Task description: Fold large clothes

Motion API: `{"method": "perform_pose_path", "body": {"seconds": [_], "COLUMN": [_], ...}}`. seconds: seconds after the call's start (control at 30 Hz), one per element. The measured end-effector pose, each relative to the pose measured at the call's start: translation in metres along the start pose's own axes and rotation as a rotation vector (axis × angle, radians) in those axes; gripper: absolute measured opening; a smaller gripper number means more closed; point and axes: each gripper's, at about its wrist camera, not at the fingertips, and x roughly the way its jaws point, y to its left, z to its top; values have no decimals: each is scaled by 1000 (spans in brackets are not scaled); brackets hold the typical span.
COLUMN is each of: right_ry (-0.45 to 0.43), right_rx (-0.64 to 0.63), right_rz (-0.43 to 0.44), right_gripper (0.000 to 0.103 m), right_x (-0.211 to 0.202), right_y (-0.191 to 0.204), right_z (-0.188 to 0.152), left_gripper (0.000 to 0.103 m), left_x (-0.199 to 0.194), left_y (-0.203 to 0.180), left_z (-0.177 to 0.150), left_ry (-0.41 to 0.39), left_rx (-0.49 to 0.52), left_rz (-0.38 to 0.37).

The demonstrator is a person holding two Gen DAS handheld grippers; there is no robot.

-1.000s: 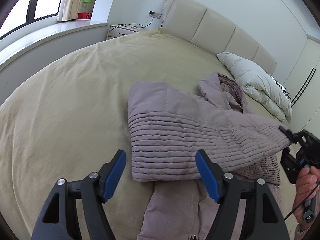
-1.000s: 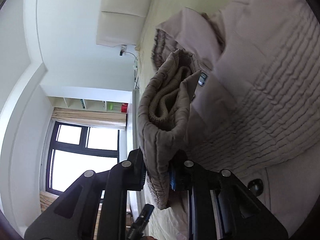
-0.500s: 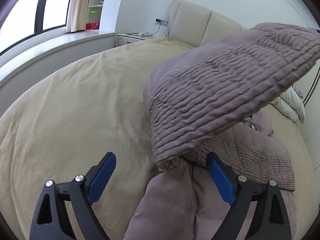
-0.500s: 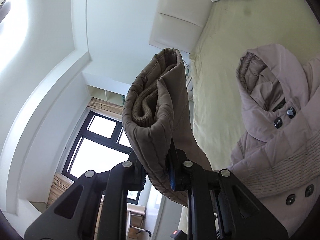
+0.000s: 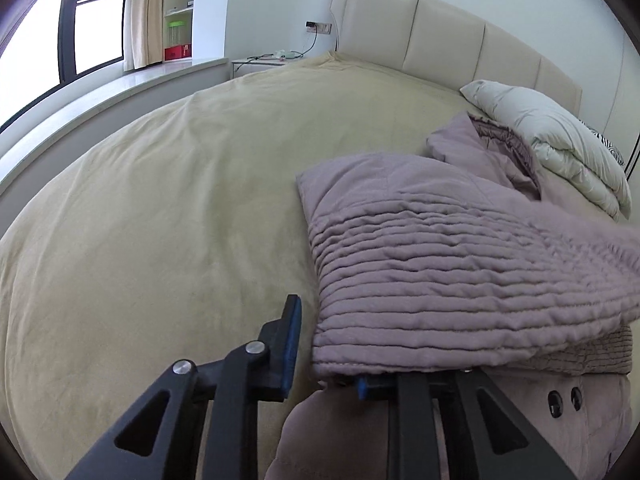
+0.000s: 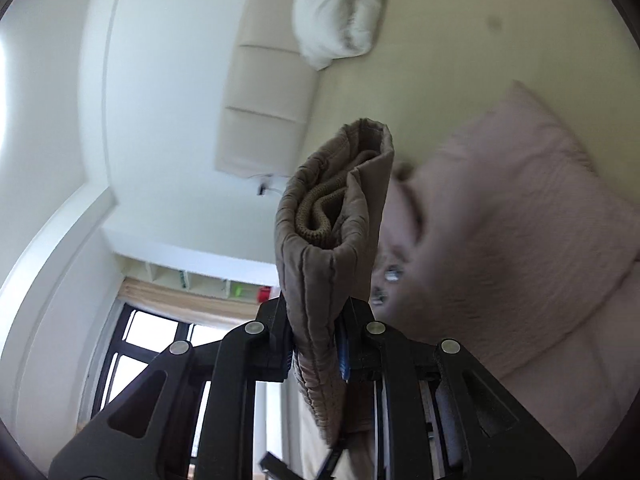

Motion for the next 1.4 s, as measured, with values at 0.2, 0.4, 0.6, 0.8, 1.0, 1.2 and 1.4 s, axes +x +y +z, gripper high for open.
{"method": "perform_pose_path", "body": {"seconds": [0.2,0.4,0.6,0.8,1.0,1.2,1.4], "right_ry": [18,23,54,78,107,127,4], "right_rx": [100,22,2,-19,-45,-50,-108], "right_rz": [-130,-144,-139,-158,-147,-202,-340], "right_gripper": [16,16,17,19,23,24,31], "right_x": [1,-1,0,7,10,24,-9], "right_y": [-94,-90,-96,-92,-93,-87,-67], "right_z": [-7,-11,-10,-9,5,22,18], "left_gripper": [33,55,55,36,33,35,35], "left_x": [7,-25,-87,-36,33,35,33], "left_y": [5,10,4,-31,-37,-34,-34], "left_z": [1,-12,-10,51,45,39,38], "left_ry": [37,67,6,13,104,73,64], "left_rx": [-16,13,30,81,140,157,170], "left_rz": [1,-8,-120,-127,-84,-86,-83]}}
